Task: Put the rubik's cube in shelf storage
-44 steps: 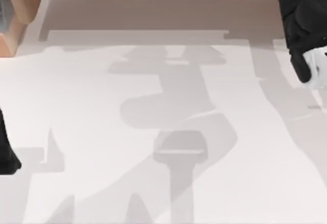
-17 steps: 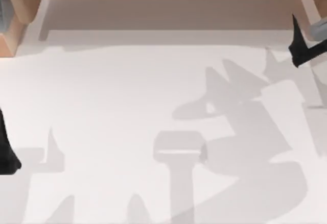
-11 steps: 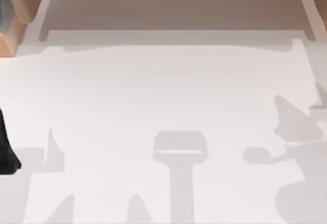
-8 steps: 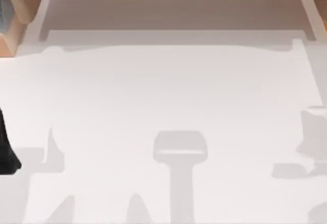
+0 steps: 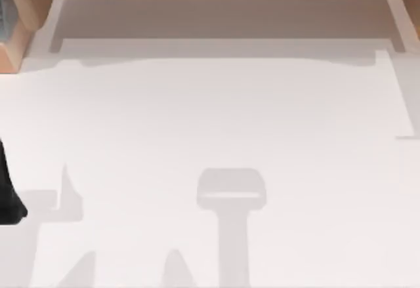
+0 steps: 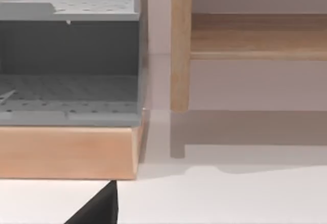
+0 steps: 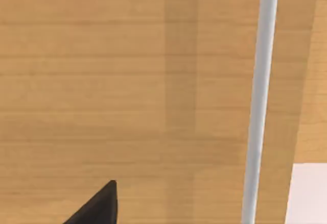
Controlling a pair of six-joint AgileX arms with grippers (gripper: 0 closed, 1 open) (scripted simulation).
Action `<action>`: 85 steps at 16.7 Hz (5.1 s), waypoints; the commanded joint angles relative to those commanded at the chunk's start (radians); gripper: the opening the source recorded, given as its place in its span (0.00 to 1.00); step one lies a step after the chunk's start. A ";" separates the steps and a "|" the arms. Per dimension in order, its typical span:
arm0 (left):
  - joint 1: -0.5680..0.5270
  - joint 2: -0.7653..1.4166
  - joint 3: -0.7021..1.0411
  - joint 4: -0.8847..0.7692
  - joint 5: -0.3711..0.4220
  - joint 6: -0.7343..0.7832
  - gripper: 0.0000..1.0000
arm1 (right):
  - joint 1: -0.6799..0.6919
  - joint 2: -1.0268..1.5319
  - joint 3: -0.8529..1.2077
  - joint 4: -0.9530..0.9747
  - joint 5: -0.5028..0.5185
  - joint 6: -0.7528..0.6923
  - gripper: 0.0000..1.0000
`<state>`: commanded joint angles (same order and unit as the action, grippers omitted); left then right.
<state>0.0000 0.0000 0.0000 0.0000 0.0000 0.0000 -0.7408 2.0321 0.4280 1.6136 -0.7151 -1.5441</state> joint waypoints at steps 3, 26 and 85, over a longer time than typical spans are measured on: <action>0.000 0.000 0.000 0.000 0.000 0.000 1.00 | -0.007 0.003 0.006 0.000 0.001 -0.007 1.00; 0.000 0.000 0.000 0.000 0.000 0.000 1.00 | 0.052 0.029 0.085 -0.055 0.060 -0.009 0.17; 0.000 0.000 0.000 0.000 0.000 0.000 1.00 | 0.307 0.340 0.827 -0.500 0.328 -0.007 0.60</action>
<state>0.0000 0.0000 0.0000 0.0000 0.0000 0.0000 -0.4336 2.3720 1.2548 1.1135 -0.3874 -1.5514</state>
